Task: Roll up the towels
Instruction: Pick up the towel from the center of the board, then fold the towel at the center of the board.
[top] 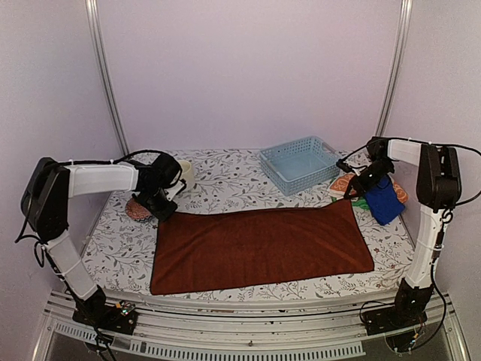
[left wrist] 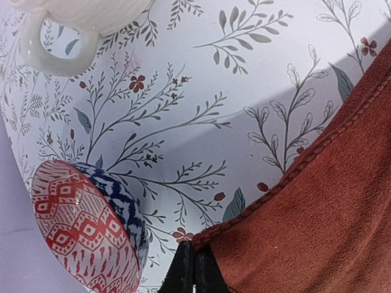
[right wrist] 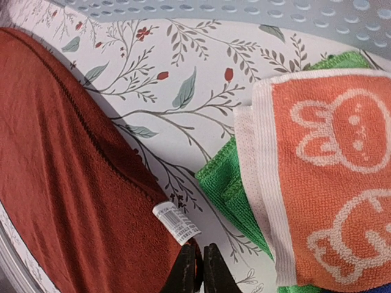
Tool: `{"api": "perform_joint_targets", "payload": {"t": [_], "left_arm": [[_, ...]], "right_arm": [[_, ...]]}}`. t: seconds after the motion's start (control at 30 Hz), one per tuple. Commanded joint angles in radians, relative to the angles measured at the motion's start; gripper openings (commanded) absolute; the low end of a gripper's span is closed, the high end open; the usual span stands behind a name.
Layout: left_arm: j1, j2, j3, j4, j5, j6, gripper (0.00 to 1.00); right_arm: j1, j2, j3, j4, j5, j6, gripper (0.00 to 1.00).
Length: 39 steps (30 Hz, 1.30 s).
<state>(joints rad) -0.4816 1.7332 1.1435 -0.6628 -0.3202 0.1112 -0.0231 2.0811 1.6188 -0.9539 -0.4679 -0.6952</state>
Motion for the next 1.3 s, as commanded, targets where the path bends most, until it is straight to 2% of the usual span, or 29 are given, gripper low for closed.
{"api": "perform_joint_targets", "payload": {"t": [0.0, 0.27, 0.67, 0.93, 1.27], "left_arm": [[0.034, -0.022, -0.008, 0.04, 0.027, -0.008, 0.0], [0.098, -0.051, -0.033, 0.089, 0.09, -0.017, 0.0], [0.105, -0.087, -0.029, 0.107, 0.101, -0.004, 0.0], [0.141, -0.074, 0.029, 0.103, 0.103, 0.025, 0.0], [0.141, -0.136, 0.015, 0.061, 0.159, -0.004, 0.0]], "right_arm": [[-0.017, 0.007, 0.035, 0.004, -0.058, -0.023, 0.03], [-0.091, 0.029, 0.089, -0.025, -0.129, -0.058, 0.03], [-0.117, 0.017, 0.093, -0.006, -0.18, -0.141, 0.03], [-0.119, 0.061, 0.177, 0.006, -0.178, -0.145, 0.03], [-0.122, 0.008, 0.072, 0.017, -0.223, -0.209, 0.03]]}}
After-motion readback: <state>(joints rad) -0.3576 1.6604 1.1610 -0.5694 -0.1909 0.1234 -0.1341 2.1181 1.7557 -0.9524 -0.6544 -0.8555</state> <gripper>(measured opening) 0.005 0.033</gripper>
